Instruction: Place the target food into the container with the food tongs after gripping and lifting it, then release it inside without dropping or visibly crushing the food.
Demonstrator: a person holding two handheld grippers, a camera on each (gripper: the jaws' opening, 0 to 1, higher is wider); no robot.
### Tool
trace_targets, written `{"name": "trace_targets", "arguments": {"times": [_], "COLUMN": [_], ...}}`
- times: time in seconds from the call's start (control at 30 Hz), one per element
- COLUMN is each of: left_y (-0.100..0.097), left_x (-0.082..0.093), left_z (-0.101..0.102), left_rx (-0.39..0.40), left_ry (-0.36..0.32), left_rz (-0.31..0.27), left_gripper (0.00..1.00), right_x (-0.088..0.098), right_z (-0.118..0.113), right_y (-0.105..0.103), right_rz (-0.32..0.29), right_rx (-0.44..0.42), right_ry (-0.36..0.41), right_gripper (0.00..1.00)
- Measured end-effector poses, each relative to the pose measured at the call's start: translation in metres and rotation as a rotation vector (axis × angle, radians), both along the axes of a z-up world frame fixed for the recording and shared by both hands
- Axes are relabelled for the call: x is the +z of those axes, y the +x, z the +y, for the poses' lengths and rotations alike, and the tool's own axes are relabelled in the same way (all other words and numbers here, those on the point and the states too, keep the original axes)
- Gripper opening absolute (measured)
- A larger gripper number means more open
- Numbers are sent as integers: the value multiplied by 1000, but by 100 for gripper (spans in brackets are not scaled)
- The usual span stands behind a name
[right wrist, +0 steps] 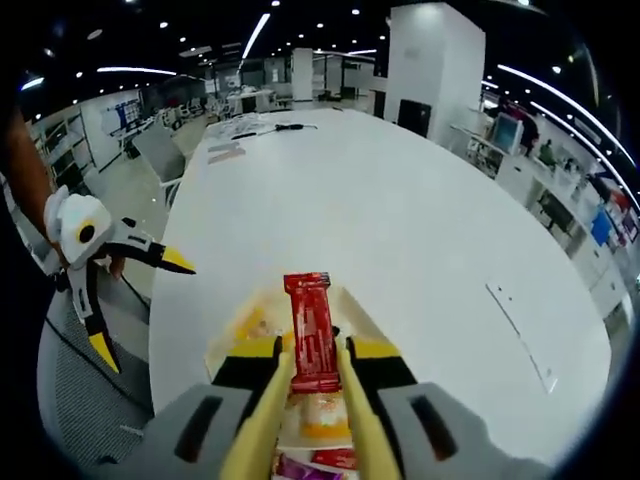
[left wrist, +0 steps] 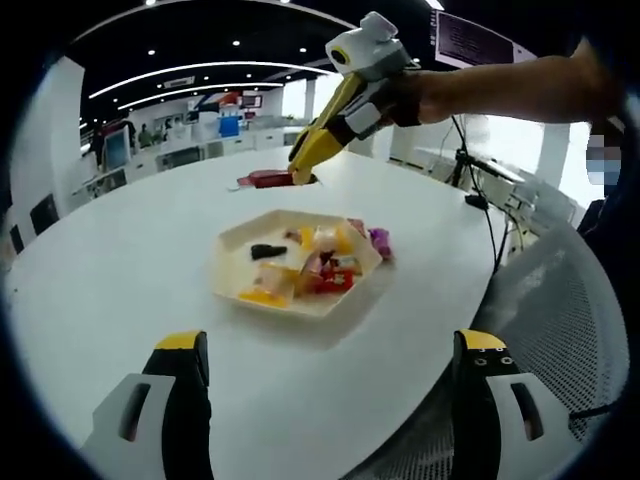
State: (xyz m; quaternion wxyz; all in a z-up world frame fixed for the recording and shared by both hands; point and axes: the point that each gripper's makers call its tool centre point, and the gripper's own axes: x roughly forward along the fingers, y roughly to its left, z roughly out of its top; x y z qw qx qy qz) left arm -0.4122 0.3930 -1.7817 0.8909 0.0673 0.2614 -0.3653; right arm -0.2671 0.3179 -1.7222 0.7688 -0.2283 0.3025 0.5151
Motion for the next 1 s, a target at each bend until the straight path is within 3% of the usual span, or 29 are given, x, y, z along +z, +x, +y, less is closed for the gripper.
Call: {"name": "trace_targets", "arguments": {"times": [0.3, 0.5, 1.0], "left_y": [1, 2, 1], "left_x": [1, 2, 1], "left_z": [2, 1, 1], "left_rx": [12, 12, 1], "left_ry": [-11, -14, -3], "left_rz": [5, 1, -6], "left_gripper": [98, 98, 98], "right_x": [-5, 2, 19], "right_z": [2, 3, -21], "right_y": [-4, -2, 0], "right_rz": [9, -9, -76], "right_rx": [-7, -13, -29], "right_ry": [14, 28, 46], "right_gripper": [26, 27, 28]}}
